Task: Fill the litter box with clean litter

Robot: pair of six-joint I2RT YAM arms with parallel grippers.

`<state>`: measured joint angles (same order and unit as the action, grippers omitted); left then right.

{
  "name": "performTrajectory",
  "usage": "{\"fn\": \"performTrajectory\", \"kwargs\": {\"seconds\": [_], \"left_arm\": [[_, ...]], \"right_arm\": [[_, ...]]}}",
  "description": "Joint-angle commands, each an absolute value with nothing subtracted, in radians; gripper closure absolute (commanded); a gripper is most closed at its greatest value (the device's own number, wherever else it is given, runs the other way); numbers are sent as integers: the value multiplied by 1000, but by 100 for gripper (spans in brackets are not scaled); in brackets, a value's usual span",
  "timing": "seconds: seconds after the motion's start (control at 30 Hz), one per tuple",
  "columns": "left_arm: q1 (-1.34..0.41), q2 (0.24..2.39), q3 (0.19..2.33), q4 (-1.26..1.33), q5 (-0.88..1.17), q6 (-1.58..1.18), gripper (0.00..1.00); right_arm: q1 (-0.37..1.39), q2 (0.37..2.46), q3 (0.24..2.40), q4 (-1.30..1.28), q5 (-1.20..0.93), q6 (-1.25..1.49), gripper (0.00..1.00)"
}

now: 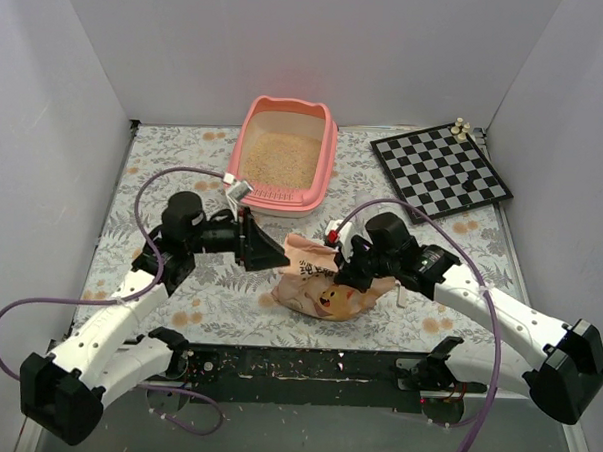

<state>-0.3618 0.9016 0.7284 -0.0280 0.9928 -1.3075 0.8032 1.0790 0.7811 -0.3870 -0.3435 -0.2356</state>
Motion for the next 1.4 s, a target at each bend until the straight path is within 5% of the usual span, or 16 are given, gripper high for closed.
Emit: {"fn": "performTrajectory", "kwargs": {"seconds": [0.0, 0.37, 1.0, 1.23, 1.3, 1.37], "left_arm": [[-555, 937, 750, -245, 807, -1022, 28], [-669, 957, 807, -255, 428, -649, 17], [-745, 1014, 620, -26, 543, -425, 17], [-752, 1092, 618, 34, 545, -396, 42], [-752, 1109, 623, 29, 541, -374, 58], [-752, 1118, 621, 38, 528, -362, 86]], "right_arm": [[781, 1132, 883, -482, -327, -264, 99], [773, 1135, 894, -482, -370, -298, 99], [769, 1091, 833, -400, -440, -287, 99], [765, 1088, 828, -400, -454, -295, 99], [764, 1081, 827, -405, -454, -298, 99], [764, 1071, 824, -410, -449, -301, 99]]}}
